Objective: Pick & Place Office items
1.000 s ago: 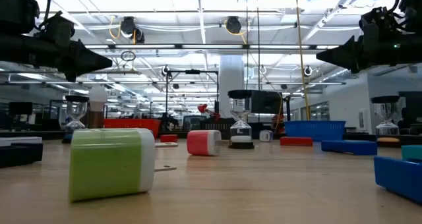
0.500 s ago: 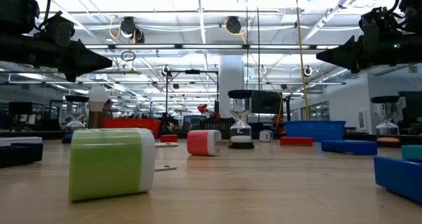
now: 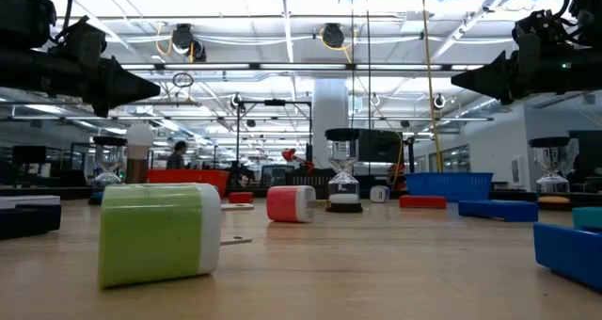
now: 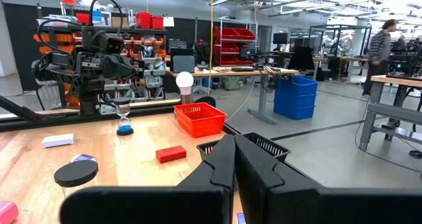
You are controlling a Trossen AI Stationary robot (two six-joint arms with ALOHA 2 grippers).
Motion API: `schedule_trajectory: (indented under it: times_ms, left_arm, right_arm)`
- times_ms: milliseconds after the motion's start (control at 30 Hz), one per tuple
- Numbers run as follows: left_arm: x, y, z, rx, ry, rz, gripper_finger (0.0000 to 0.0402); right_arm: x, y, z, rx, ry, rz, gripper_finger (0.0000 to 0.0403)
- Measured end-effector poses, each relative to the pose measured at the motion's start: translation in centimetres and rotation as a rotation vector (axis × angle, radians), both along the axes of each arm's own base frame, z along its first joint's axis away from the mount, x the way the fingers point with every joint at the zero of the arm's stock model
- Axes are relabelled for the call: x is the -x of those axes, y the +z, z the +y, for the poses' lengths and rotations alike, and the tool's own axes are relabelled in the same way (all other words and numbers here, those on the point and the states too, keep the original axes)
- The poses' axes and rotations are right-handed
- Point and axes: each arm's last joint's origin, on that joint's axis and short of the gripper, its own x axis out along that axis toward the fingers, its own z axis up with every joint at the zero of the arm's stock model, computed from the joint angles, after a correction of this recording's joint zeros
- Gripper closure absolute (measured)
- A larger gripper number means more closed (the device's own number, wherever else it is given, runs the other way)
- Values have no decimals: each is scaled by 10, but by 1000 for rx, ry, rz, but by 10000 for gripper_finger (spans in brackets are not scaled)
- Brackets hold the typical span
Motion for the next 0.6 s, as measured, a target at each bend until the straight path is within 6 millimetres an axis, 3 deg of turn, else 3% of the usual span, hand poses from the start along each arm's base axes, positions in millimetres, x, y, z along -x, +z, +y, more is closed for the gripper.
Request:
schedule_trajectory:
  times_ms: [600]
  left_arm:
    - [0,0,0,0,0,0,360]
  right_arm:
    - [0,0,0,0,0,0,399]
